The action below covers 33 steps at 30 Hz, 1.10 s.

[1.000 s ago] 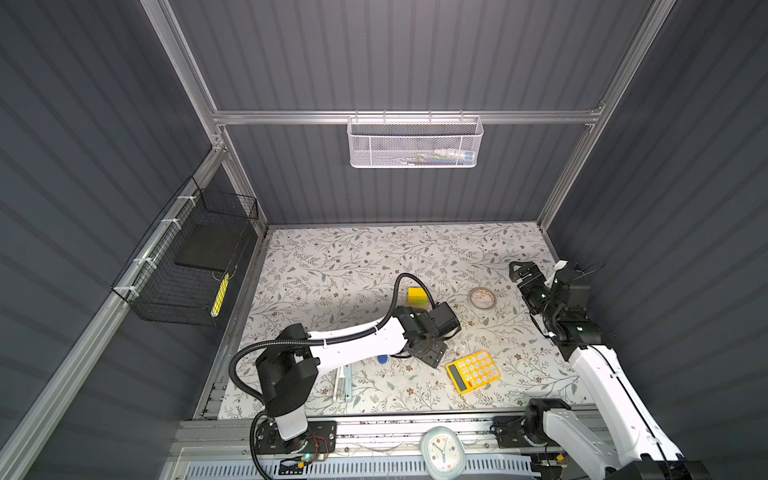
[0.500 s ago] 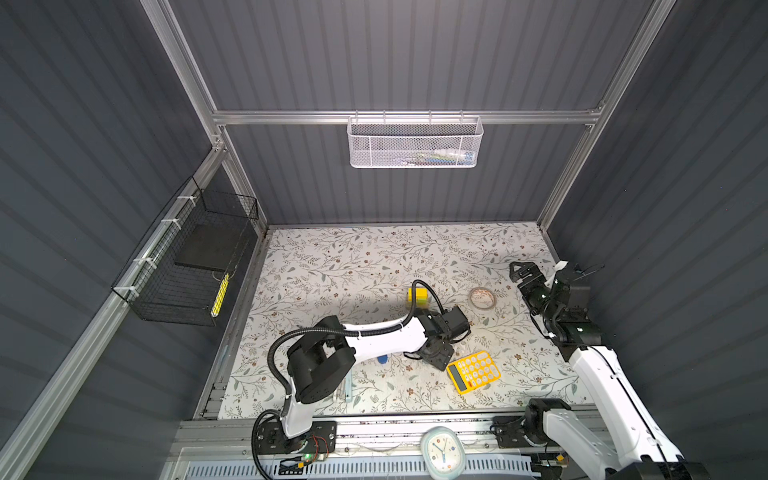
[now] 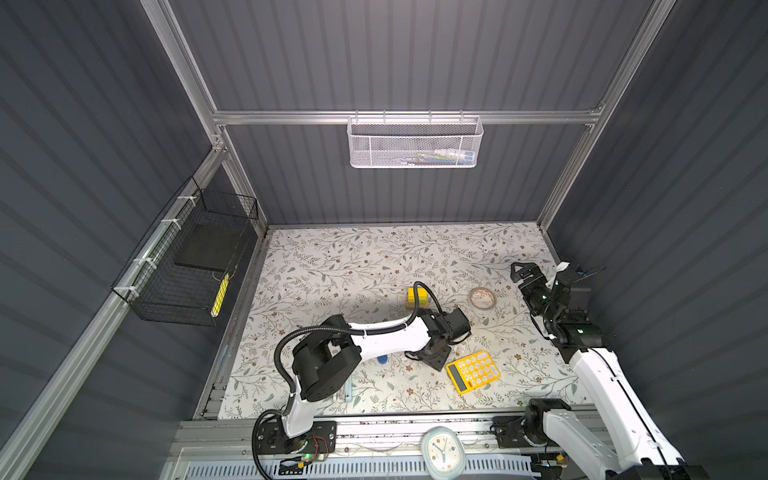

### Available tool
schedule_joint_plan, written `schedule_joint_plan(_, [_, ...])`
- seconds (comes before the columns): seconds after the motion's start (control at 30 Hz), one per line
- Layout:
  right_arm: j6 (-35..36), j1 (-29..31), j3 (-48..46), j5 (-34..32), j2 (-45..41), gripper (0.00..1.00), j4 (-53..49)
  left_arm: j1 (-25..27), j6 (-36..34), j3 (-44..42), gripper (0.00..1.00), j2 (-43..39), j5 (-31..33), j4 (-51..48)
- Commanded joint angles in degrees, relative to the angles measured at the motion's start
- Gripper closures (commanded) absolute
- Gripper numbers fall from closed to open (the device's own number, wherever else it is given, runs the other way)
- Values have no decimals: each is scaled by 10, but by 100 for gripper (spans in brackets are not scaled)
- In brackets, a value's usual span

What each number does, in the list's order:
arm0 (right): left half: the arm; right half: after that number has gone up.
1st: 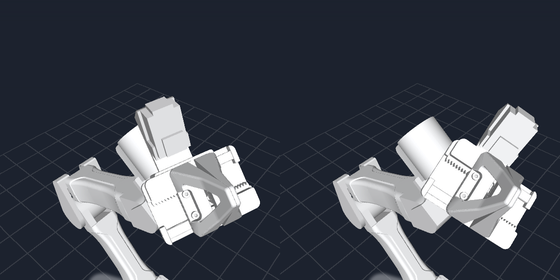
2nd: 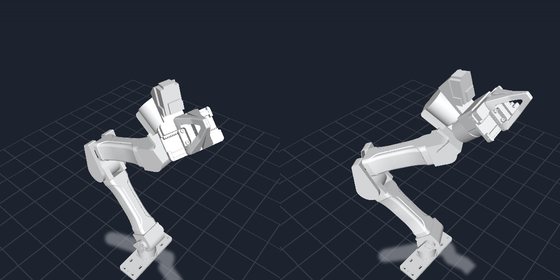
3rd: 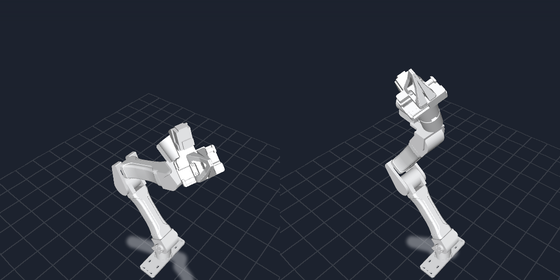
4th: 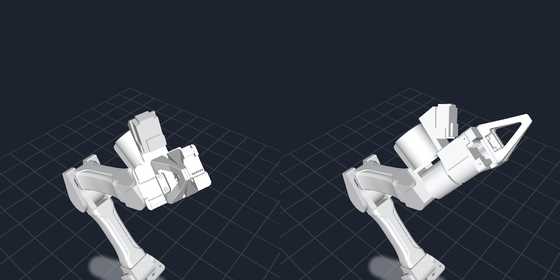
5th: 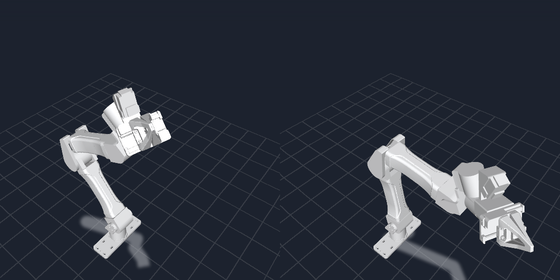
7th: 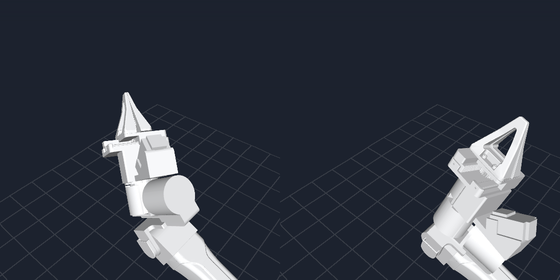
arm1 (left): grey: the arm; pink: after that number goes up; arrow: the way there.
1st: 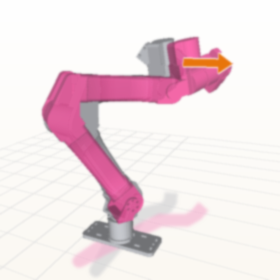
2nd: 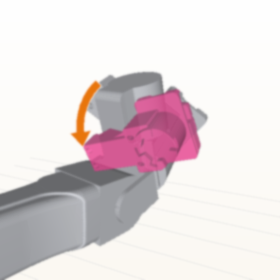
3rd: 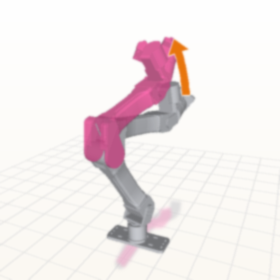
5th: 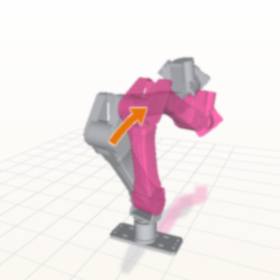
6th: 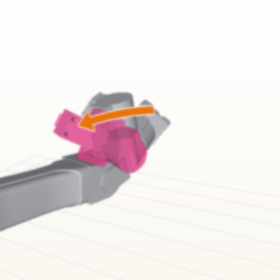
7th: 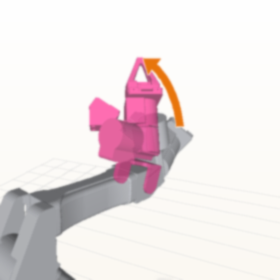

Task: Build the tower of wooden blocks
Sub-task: 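Move the open left gripper over the teal cylinder near the calculator, then close the left gripper on the teal cylinder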

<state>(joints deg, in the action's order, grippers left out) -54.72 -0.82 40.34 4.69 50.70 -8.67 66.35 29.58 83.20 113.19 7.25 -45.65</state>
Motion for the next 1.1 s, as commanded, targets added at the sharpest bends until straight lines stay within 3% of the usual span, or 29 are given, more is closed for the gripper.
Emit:
schedule_joint_plan(0.0, [-3,-2,-6,-2,-1,1,0,1,7,16,42,12,-4,-25])
schedule_joint_plan(0.57, [-4,-3,6,56,31,1,17,1,10,34,50,32,8,-43])
schedule_joint_plan(1.07, [1,-3,6,56,31,1,17,1,16,33,52,29,9,-48])
